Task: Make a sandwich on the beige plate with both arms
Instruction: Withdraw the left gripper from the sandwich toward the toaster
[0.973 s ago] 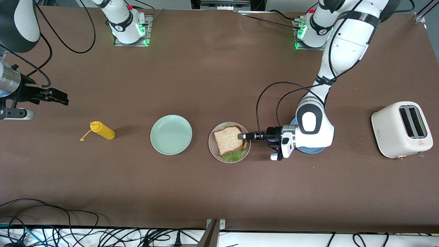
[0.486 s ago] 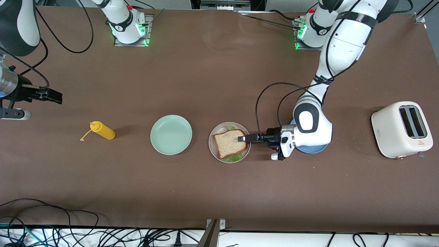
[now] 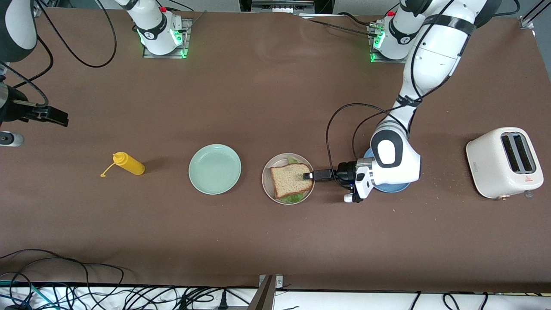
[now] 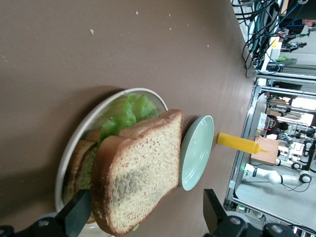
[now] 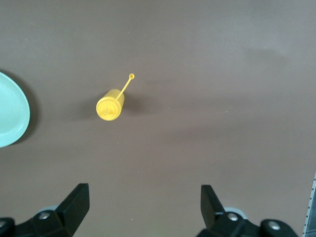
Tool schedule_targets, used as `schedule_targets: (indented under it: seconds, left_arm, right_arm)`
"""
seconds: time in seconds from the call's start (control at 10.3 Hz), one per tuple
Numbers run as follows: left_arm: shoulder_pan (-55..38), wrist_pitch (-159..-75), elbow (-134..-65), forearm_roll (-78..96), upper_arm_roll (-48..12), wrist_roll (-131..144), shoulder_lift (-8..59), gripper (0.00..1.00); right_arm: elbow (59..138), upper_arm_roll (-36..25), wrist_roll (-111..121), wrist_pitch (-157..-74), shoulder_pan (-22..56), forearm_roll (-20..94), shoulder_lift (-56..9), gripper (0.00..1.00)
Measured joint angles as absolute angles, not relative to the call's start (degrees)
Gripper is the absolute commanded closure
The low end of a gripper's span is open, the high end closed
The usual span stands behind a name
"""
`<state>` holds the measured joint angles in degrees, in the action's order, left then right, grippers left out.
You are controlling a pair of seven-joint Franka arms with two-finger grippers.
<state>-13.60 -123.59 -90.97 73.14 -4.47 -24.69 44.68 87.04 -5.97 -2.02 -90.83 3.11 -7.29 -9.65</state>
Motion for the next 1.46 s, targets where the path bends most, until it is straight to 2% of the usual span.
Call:
schedule_targets:
  seconds: [0.29,0.78,1.26,1.46]
  left_arm:
    - [-11.5,-122.6,-90.1,64.7,-4.4,-20.5,43.2,0.0]
    - [-4.0,-115.1,-89.9,38.6,-4.3,-9.4,36.6,0.0]
    - [7.0,-104.2,-89.4,12.5,-3.9,-7.6,29.0,0.0]
    - [7.6,-102.0,-89.3,2.6,-4.0,-4.2,25.8,0.0]
  right_arm:
    - [86.5,-6.6,-1.9,-95.5,3.1,-7.7,-10.6,0.0]
    - [85.5,-7.4,-1.2,-95.4,3.1,-7.8,-10.0,0.0]
    - [85.5,-10.0,0.6,-93.3,2.9,-7.8,-10.0,0.0]
    - [85.5,-10.0,0.5,-93.3,3.0,-7.8,-10.6,0.0]
